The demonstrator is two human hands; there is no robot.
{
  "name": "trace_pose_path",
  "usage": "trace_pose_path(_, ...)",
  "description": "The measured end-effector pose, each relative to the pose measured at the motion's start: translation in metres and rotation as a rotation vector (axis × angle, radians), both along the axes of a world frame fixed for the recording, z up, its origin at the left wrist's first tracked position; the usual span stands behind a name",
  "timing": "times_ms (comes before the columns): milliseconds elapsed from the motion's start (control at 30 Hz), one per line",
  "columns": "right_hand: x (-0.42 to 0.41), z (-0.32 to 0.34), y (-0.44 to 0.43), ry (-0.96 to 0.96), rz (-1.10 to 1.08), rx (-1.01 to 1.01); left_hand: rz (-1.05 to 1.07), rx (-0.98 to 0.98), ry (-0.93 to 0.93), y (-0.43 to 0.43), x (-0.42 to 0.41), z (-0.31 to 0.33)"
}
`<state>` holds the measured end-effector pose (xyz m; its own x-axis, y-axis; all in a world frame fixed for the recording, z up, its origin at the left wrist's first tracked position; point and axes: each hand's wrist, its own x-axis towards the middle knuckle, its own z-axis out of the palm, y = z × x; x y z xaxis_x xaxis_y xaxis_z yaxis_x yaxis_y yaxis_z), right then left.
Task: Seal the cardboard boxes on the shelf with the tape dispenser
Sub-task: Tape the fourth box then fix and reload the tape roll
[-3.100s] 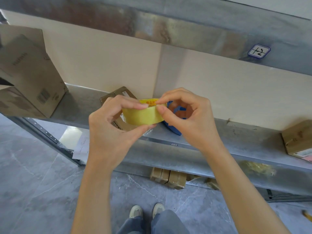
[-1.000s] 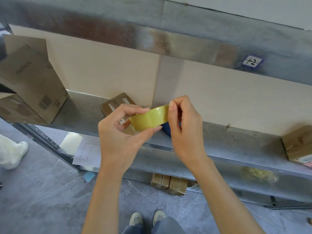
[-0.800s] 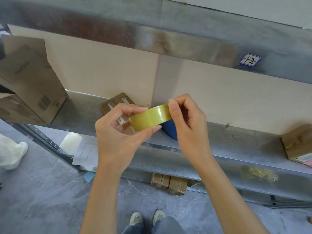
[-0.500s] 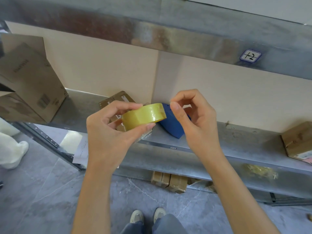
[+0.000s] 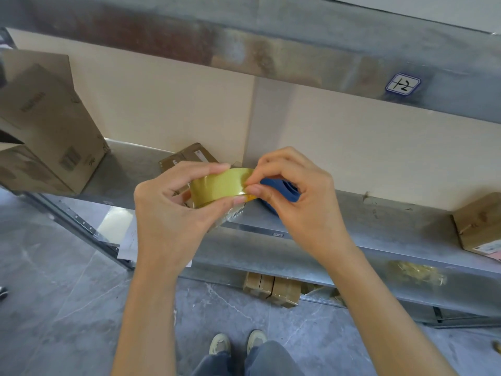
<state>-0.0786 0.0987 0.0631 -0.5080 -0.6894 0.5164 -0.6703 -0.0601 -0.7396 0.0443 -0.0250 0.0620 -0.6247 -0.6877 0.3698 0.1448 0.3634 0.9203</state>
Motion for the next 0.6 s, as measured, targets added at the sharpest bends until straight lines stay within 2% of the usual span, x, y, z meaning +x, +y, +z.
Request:
trace_pose_path(133, 0.0025, -0.0001, -0.0029, -0.009, 0.039, -0.011, 0.006, -0.022, 0.019, 0.0006, 0.0023, 0.0016)
trace_pose_path(300, 0.0002, 0.0003, -0.0034, 0.107, 0.067, 0.066, -0.003, 0.049, 0.007, -0.0002, 0.0029, -0.0002)
trace_pose_path(467, -0.0022, 0.0043, 0.0042, 0.032, 0.065, 0.073, -0.02, 0.084, -0.029, 0.0004, 0.0017, 0.0006)
trace_pose_path(600, -0.0033, 0.0035, 0.0041, 0.128, 0.04, 0.081, -0.022, 0.057, -0.041, 0.0009, 0.0024, 0.0012)
